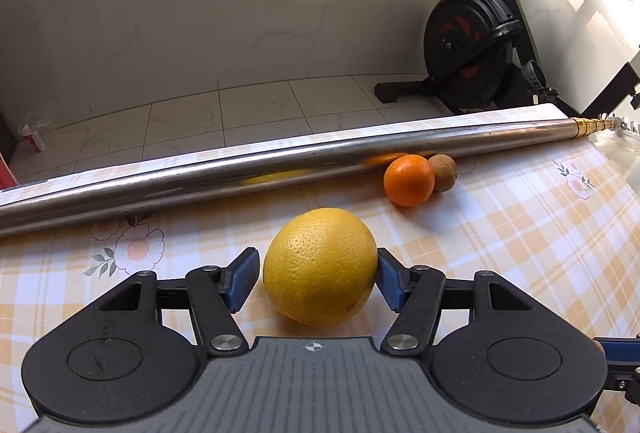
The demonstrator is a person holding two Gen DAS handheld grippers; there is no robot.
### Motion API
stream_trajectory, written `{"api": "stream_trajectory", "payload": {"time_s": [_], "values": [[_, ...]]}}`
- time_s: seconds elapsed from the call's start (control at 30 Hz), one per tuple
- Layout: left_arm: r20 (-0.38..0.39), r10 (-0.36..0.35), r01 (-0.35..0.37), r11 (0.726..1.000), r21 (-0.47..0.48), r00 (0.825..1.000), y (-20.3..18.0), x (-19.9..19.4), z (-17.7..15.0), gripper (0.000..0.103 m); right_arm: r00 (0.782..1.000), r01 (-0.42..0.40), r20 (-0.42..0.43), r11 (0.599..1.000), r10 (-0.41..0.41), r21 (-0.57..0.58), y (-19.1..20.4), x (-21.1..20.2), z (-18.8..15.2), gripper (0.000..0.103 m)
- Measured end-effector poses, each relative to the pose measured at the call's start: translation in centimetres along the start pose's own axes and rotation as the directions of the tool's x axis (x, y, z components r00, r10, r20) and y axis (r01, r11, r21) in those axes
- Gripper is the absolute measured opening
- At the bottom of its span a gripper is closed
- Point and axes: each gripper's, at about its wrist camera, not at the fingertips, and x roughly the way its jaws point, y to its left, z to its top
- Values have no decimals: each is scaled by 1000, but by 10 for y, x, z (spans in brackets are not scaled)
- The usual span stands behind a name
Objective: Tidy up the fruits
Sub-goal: 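Close the left tool on the lemon while the right tool closes on the kiwi, then carry the lemon and kiwi over the plate with both tools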
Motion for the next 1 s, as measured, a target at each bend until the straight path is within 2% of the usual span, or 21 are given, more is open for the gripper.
{"api": "stream_trajectory", "payload": {"time_s": [0.07,0.2,0.37,0.73,1.0], "values": [[3,-11,11,1000,2,1000,0,-1,-2,60,1000,-2,-1,1000,2,5,-1,0,0,30],[12,8,-8,999,49,1000,-6,-6,-7,59,1000,-7,-1,1000,7,11,1,-1,-1,30],[-13,1,0,1000,29,1000,-1,-20,-12,59,1000,-19,4,1000,19,3,8,-6,-4,30],[23,-10,10,1000,4,1000,10,-92,-30,59,999,-47,20,999,47,-9,26,-27,-13,30],[74,-12,14,999,-30,997,8,-151,-57,59,997,-61,53,998,62,-23,40,-50,-21,30]]}}
